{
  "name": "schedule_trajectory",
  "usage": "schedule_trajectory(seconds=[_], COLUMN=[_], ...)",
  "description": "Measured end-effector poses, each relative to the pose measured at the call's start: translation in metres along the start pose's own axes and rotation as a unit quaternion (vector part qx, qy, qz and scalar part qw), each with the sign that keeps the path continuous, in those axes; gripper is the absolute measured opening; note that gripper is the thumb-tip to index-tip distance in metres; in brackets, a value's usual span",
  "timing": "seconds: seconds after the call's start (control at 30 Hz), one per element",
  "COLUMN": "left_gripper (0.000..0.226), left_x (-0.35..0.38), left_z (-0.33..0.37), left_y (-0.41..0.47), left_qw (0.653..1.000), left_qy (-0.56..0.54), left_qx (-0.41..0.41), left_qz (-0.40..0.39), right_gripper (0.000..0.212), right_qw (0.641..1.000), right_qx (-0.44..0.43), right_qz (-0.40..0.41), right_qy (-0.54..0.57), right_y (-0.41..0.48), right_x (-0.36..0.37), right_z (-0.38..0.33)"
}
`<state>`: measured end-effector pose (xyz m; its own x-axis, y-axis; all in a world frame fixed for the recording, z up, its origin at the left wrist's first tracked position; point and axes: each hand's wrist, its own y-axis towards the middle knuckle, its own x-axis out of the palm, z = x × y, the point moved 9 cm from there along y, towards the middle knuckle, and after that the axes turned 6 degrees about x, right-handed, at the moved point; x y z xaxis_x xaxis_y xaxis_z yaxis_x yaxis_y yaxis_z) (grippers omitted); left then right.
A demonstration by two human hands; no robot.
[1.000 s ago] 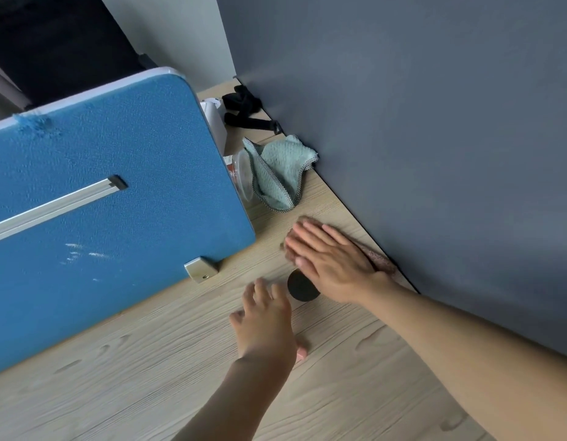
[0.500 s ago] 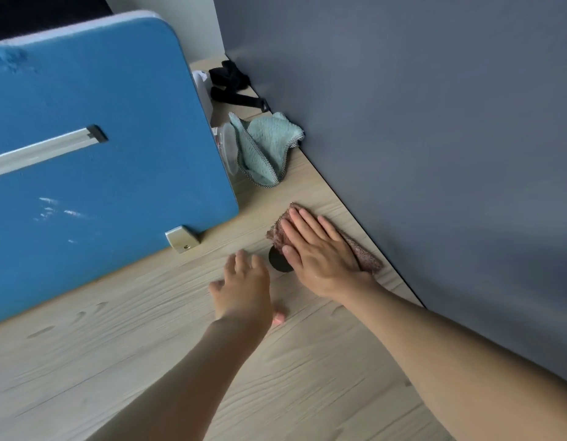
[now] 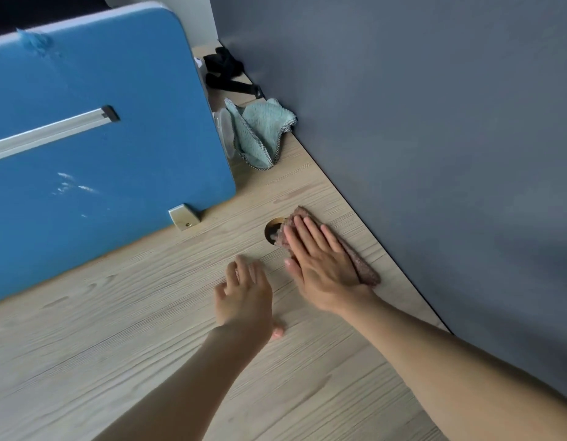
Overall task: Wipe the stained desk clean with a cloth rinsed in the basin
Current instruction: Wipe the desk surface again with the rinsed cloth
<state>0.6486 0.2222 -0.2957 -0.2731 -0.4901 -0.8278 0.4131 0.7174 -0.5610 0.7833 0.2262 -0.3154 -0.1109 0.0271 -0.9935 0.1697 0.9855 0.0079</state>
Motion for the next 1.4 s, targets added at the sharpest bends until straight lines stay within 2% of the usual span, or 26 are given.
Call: schedule_trajectory(seconds=[0.17, 0.3, 0.4, 0.53, 0.6, 0.77, 0.83, 0.9, 1.0, 1.13, 1.23, 1.3, 1.4], left_gripper=[0.132, 0.131, 0.131, 0.131, 0.13, 0.104, 0.114, 0.129, 0.13, 0.129, 0.125, 0.121, 0.119], left_x=[-0.001, -0.002, -0.003, -0.003, -0.003, -0.006, 0.011, 0.024, 0.03, 0.031, 0.029, 0.026, 0.025], left_z=[0.004, 0.005, 0.005, 0.008, 0.007, 0.019, 0.023, 0.028, 0.031, 0.027, 0.027, 0.029, 0.03], left_y=[-0.002, -0.003, -0.005, -0.003, -0.002, -0.019, -0.032, -0.04, -0.043, -0.044, -0.048, -0.05, -0.048], left_qw=[1.0, 1.0, 1.0, 0.999, 0.999, 0.998, 0.997, 0.995, 0.997, 0.999, 0.999, 0.999, 0.998], left_qy=[0.015, 0.025, 0.023, 0.025, 0.023, 0.009, -0.035, -0.026, 0.021, 0.025, 0.031, 0.031, 0.031], left_qx=[0.0, -0.002, -0.008, -0.004, -0.006, 0.054, 0.071, 0.074, 0.051, 0.04, 0.039, 0.037, 0.038], left_qz=[-0.018, -0.019, -0.017, -0.022, -0.022, 0.036, -0.015, -0.055, -0.044, -0.027, -0.021, -0.02, -0.026], right_gripper=[0.059, 0.06, 0.061, 0.056, 0.055, 0.059, 0.062, 0.063, 0.06, 0.064, 0.064, 0.062, 0.058], right_qw=[0.996, 1.0, 1.0, 0.997, 0.995, 1.0, 1.0, 0.999, 0.996, 1.0, 0.999, 1.0, 0.997], right_qx=[-0.085, -0.014, 0.007, -0.074, -0.093, 0.005, 0.008, -0.026, -0.082, 0.001, 0.043, 0.02, -0.058], right_qz=[-0.036, -0.012, 0.003, -0.02, -0.022, -0.007, -0.014, -0.023, -0.043, -0.03, -0.016, -0.014, -0.04], right_qy=[-0.005, -0.001, 0.011, 0.023, 0.017, 0.013, 0.006, 0.004, 0.003, -0.004, -0.002, 0.007, 0.013], right_y=[-0.029, -0.004, -0.026, -0.074, -0.07, -0.054, -0.073, -0.097, -0.108, -0.081, -0.09, -0.112, -0.136], right_x=[0.002, -0.003, -0.004, -0.002, -0.003, -0.006, -0.004, -0.003, -0.002, -0.007, -0.007, -0.007, -0.005], right_z=[0.001, 0.023, 0.011, -0.009, 0.0, 0.019, 0.004, -0.012, -0.009, 0.036, 0.029, 0.01, 0.002])
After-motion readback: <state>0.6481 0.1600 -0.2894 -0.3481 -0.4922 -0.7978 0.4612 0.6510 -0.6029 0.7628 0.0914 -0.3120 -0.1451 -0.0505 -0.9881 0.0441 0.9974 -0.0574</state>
